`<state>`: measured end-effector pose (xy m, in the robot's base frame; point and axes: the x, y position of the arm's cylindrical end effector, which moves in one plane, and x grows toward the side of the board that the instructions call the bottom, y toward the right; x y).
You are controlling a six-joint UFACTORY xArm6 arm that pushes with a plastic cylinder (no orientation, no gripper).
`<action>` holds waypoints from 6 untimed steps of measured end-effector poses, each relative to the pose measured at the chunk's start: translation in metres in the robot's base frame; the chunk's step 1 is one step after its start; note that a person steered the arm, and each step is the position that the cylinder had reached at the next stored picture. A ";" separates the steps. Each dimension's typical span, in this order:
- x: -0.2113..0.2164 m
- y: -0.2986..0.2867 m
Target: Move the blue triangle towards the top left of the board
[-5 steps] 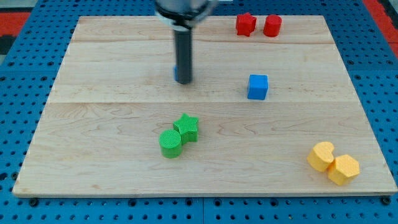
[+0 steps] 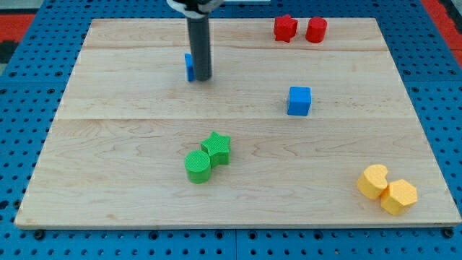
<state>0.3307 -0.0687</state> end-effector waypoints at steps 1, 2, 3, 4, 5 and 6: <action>-0.048 -0.060; -0.083 -0.106; -0.055 -0.026; -0.069 0.021; -0.101 0.007; -0.105 -0.031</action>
